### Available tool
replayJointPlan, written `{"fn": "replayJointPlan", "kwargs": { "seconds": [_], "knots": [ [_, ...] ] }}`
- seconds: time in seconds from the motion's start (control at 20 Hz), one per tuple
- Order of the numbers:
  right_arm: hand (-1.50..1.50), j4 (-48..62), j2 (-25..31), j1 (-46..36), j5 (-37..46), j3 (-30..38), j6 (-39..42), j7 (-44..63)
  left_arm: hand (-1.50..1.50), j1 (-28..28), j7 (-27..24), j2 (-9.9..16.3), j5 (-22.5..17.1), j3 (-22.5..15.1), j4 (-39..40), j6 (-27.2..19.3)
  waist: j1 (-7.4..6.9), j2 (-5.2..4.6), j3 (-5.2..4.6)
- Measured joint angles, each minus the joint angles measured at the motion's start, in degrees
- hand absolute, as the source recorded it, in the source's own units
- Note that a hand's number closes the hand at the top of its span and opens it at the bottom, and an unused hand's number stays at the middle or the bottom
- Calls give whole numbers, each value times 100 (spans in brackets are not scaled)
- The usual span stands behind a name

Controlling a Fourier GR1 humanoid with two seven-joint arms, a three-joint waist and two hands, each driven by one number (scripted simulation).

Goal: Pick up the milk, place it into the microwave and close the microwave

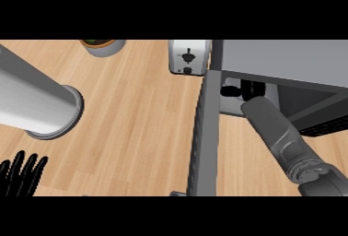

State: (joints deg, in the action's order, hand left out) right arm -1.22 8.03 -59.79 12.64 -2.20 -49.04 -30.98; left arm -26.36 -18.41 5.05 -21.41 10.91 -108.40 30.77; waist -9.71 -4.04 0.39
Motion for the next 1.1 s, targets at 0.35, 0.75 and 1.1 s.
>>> {"fn": "replayJointPlan", "kwargs": {
  "seconds": [0.35, 0.75, 1.1],
  "knots": [
    [-150, -382, -207, 251, -382, 407, 541, -506, -150, -99, -78, -19, 45, 13, -28, 42, 196, 41, -2],
    [-150, -730, -345, 727, -997, 1016, 1684, -1316, -150, -262, -122, 1, -12, 65, -86, 142, 415, 142, -6],
    [-150, -781, -597, 1303, -1316, 1337, 2381, -2079, -150, -544, -138, -65, -22, 90, -239, 202, 581, 249, -16]
  ]
}}
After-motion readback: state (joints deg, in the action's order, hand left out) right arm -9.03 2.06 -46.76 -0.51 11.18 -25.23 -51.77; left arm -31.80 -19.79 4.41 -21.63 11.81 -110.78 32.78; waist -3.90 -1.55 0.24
